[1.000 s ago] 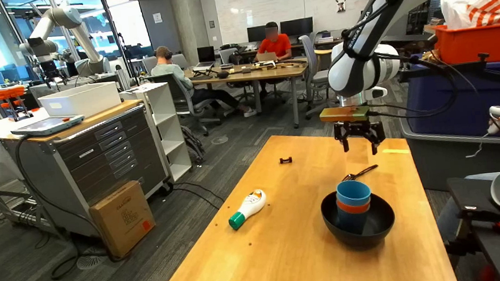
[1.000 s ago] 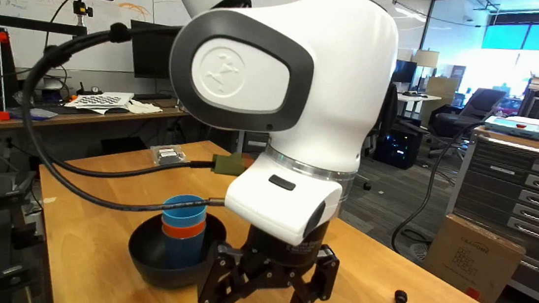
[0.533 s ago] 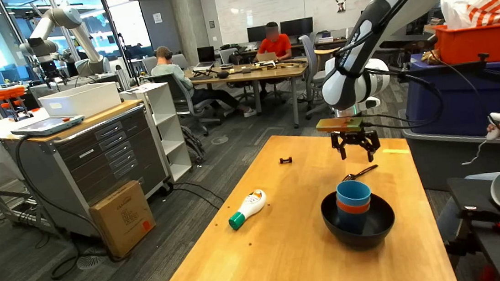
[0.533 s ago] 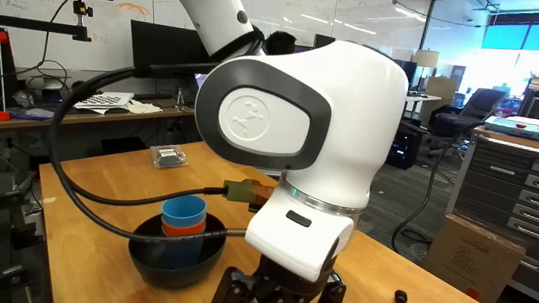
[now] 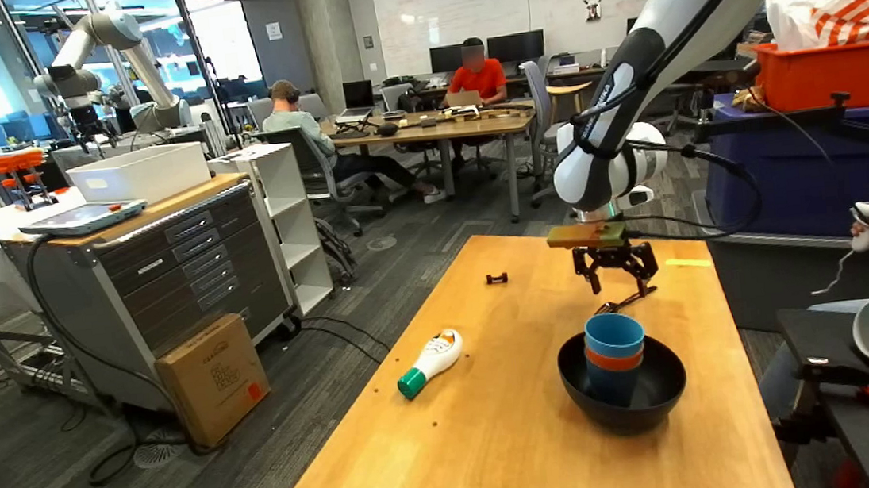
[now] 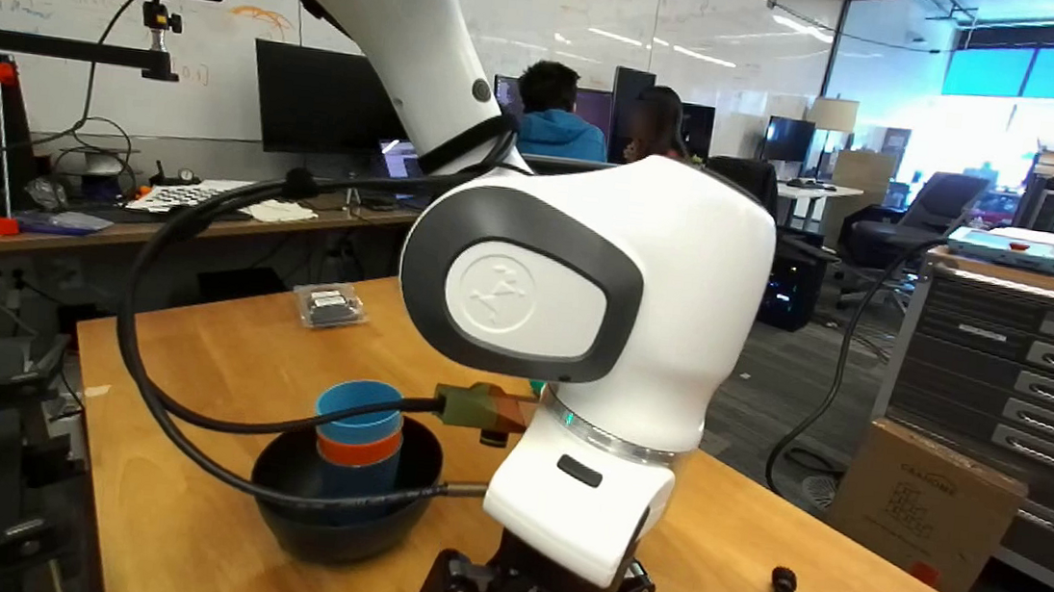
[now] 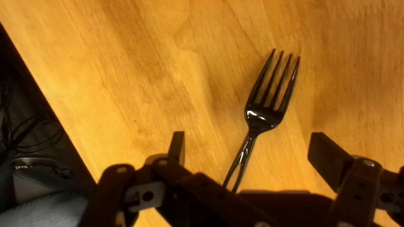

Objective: Stack up the cups inside the black bowl then put the fork inside the blue cup

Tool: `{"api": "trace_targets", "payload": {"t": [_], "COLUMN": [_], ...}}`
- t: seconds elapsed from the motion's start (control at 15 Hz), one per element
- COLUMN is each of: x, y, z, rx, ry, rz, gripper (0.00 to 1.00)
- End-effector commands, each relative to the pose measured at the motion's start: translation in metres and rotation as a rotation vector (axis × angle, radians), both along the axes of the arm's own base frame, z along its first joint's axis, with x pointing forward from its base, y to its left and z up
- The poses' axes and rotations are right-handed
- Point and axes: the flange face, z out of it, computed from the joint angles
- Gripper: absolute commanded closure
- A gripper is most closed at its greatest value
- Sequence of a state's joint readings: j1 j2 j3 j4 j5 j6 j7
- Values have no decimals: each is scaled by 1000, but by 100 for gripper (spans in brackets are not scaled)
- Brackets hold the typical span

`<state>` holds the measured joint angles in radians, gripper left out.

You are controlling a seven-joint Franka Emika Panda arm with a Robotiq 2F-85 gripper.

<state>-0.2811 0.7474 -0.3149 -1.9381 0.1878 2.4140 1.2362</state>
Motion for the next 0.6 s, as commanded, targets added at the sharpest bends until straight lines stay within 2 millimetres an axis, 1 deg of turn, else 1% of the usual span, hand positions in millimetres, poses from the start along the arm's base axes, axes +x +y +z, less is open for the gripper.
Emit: {"api": "trace_targets", "payload": {"t": [0.0, 0.53], "x": [6, 6], "y": [-2, 3], "z": [-6, -17], "rx": [18, 20], "ry": [17, 43], "rz": [11, 28], "gripper": [0, 0]}}
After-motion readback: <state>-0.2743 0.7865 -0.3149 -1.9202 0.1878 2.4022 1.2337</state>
